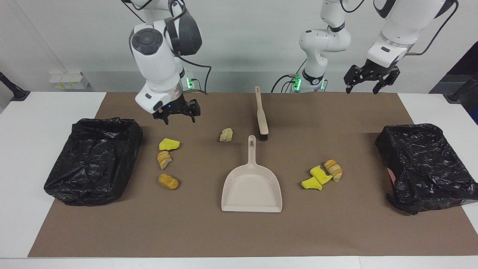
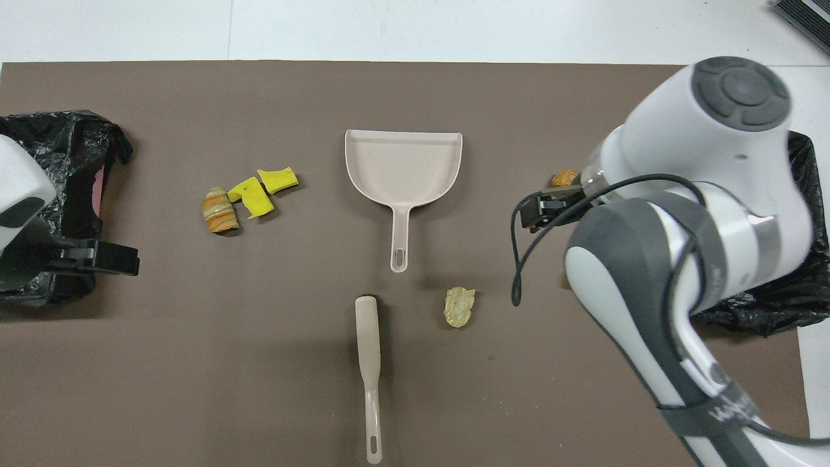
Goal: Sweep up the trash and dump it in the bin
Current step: 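Grasp the dustpan handle with the right gripper while the left gripper advances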
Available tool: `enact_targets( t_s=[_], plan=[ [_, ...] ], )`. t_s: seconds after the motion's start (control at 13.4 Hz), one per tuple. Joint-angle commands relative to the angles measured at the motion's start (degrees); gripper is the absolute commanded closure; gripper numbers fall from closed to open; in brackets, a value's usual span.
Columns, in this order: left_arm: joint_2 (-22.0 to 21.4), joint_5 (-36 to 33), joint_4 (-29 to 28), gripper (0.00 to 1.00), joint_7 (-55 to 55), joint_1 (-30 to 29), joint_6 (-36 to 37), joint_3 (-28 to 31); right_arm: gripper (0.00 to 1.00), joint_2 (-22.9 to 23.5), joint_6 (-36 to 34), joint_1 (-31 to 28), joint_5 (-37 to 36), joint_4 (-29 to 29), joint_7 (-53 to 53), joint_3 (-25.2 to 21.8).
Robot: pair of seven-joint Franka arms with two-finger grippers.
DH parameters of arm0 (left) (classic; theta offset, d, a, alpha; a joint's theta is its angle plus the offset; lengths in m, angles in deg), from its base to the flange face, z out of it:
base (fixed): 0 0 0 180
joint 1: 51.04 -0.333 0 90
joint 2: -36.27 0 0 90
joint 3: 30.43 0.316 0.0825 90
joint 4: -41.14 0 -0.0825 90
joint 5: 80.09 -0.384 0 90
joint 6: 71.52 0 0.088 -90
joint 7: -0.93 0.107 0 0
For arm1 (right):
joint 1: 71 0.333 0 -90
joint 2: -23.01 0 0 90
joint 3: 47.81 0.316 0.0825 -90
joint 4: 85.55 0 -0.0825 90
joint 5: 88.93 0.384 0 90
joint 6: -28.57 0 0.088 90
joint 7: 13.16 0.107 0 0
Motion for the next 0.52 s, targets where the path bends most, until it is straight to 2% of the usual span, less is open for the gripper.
enact_targets(
  t_s=[0.0, 0.22, 0.45],
  plan=[
    [-5.1, 0.4, -9.1, 0.0, -0.8, 4.4, -2.7, 0.5, 0.0, 6.0, 4.2, 2.2, 1.5, -4.8, 5.8, 0.3],
    [-11.4, 0.5, -20.3, 0.0, -1.7, 9.1, -4.6, 0.5, 0.0, 12.7, 10.4, 7.6, 1.6, -9.4, 14.3, 0.2],
    [-12.9, 2.5, -24.4, 0.0, -3.6, 10.2, -7.0, 0.5, 0.0, 18.5, 17.1, 11.9, 1.1, -11.9, 18.8, 0.0]
  ],
)
